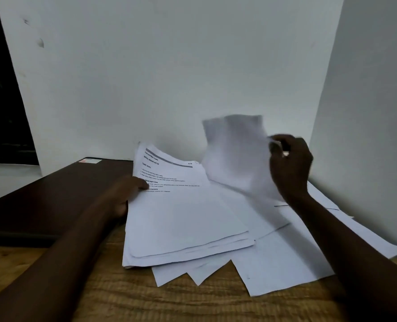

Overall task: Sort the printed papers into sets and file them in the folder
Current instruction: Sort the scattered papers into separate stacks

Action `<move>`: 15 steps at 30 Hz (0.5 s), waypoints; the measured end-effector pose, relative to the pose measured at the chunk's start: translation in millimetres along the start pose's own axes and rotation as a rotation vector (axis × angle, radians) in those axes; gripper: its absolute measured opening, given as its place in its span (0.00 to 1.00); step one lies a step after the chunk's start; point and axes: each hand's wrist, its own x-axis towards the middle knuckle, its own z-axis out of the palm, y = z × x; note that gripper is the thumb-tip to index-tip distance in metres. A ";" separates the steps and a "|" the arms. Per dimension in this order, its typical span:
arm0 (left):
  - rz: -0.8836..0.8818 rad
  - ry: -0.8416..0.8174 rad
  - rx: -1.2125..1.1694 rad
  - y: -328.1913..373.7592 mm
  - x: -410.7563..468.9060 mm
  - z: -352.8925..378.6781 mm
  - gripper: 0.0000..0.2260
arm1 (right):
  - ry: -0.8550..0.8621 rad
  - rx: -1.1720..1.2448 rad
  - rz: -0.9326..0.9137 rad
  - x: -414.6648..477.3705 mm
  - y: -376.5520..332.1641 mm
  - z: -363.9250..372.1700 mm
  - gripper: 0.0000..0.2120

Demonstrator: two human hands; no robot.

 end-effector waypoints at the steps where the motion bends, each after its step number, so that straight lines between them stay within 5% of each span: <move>1: -0.002 -0.010 -0.035 0.4 -1.2 0.2 0.16 | -0.041 0.064 -0.153 -7.4 -13.7 2.4 0.10; 8: 0.087 -0.001 -0.276 -4.1 -0.9 -4.5 0.17 | -0.908 0.020 -0.631 -105.6 -53.3 33.5 0.15; 15: 0.132 -0.089 -0.265 -4.3 1.1 -4.4 0.19 | -1.071 0.082 -0.735 -110.0 -66.6 30.2 0.23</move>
